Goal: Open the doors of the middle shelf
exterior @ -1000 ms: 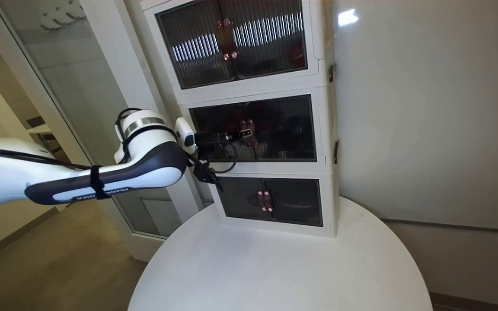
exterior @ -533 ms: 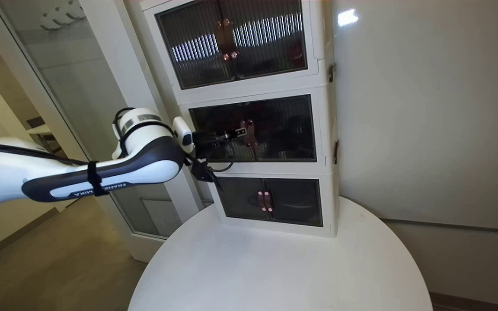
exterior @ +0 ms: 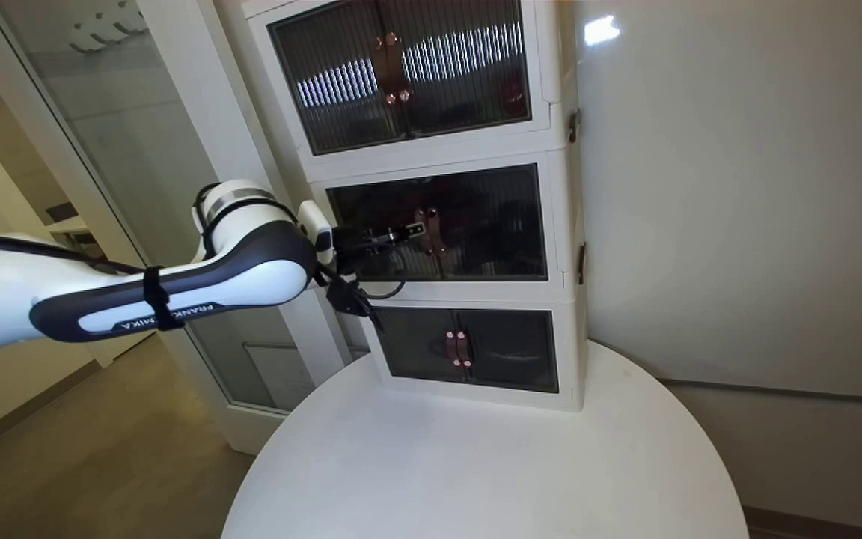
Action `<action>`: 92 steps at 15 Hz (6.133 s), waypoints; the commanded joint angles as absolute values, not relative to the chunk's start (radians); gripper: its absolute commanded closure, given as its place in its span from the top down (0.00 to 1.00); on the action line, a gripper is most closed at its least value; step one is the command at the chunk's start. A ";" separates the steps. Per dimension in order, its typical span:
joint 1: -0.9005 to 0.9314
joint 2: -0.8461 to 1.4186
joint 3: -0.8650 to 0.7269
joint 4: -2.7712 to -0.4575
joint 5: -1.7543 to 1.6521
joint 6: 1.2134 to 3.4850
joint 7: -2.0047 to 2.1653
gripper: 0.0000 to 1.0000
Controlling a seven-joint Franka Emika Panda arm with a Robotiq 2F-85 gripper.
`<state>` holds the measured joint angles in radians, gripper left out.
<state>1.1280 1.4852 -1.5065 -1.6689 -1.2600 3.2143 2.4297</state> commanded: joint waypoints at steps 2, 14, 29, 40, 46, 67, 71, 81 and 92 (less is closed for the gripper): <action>1.157 1.485 -1.556 -1.663 -1.355 3.296 2.541 0.01; 1.185 1.485 -1.602 -1.687 -1.349 3.427 2.542 0.01; 1.253 1.485 -1.651 -2.004 -0.938 3.841 2.097 0.01; 1.230 1.116 -1.505 -2.195 -1.042 4.105 1.714 0.01; 1.165 0.818 -1.379 -2.188 -1.261 4.023 1.627 0.01; 0.704 0.658 -0.867 -1.919 -2.169 4.061 2.156 0.67; 0.613 0.667 -0.760 -1.842 -2.353 4.127 2.280 0.97; 0.534 0.726 -0.737 -1.699 -2.521 4.220 2.365 1.00; 0.550 0.870 -0.893 -1.535 -2.517 4.251 2.351 1.00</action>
